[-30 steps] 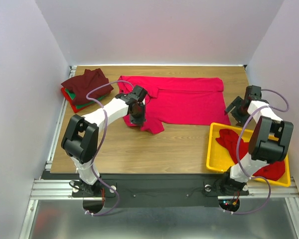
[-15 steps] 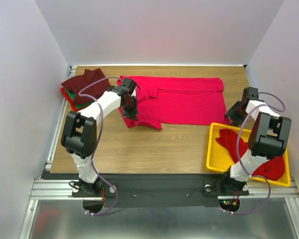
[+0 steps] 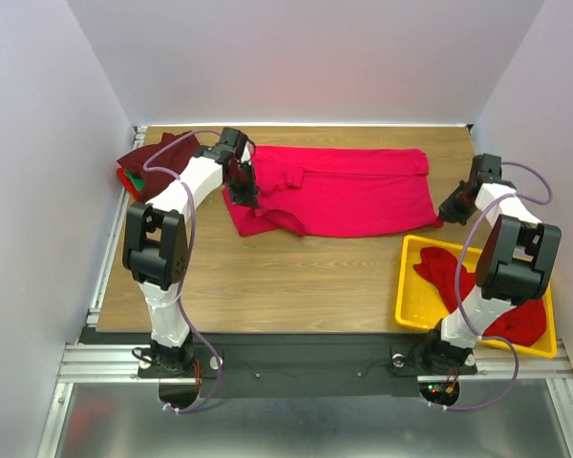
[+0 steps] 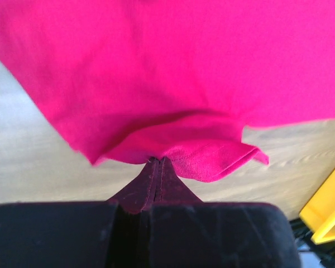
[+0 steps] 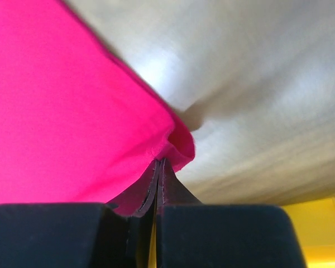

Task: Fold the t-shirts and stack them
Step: Fold the tshirt

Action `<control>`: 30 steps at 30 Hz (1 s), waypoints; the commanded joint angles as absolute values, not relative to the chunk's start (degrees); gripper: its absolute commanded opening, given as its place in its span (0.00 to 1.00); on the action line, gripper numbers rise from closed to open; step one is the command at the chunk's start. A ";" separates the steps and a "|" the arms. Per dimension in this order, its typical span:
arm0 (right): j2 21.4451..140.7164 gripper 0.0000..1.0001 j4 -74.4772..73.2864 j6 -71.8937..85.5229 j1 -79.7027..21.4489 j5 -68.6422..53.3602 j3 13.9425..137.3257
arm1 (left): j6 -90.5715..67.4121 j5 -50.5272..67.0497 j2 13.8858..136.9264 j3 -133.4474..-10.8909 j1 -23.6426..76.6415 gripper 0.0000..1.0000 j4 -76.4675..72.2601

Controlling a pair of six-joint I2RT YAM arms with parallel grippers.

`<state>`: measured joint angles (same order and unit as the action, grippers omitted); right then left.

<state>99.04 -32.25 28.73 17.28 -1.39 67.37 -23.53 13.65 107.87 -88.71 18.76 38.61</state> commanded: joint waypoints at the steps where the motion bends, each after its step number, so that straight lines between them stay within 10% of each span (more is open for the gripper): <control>1: 100.02 0.00 -31.20 28.13 17.31 -3.16 73.56 | -23.82 14.77 109.24 -95.44 16.70 0.00 38.23; 30: 116.79 0.00 -36.12 24.79 13.18 -8.17 98.33 | -19.77 18.11 128.67 -127.62 10.64 0.00 38.94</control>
